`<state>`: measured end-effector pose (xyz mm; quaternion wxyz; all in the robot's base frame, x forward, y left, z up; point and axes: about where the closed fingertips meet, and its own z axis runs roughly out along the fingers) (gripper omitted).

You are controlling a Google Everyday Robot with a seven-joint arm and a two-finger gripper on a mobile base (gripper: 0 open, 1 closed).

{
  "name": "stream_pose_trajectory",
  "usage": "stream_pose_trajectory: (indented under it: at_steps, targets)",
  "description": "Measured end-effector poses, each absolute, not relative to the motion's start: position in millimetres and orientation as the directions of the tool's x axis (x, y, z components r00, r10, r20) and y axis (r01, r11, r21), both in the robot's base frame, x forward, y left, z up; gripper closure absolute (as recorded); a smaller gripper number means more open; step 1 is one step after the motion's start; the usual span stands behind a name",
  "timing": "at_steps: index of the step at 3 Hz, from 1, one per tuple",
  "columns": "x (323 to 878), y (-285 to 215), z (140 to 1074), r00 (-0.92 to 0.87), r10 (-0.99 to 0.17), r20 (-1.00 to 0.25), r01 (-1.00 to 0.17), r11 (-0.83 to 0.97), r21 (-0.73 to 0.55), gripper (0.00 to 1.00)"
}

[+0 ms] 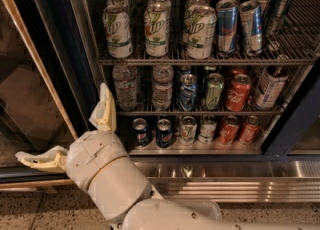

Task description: Pick 7up can from top shelf of fridge

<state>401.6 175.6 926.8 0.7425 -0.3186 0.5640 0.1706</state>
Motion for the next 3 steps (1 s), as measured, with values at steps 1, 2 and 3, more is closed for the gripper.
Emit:
stream_pose_trajectory:
  at_steps: [1, 2, 3]
  targets:
    - [402.1, 175.4, 927.3, 0.304, -0.105, -0.947, -0.613, 0.74, -0.279, 0.0]
    - [404.7, 167.1, 926.9, 0.318, -0.088, -0.944, -0.584, 0.766, -0.268, 0.0]
    - [409.1, 145.9, 930.6, 0.349, -0.091, -0.933, -0.499, 0.825, -0.267, 0.0]
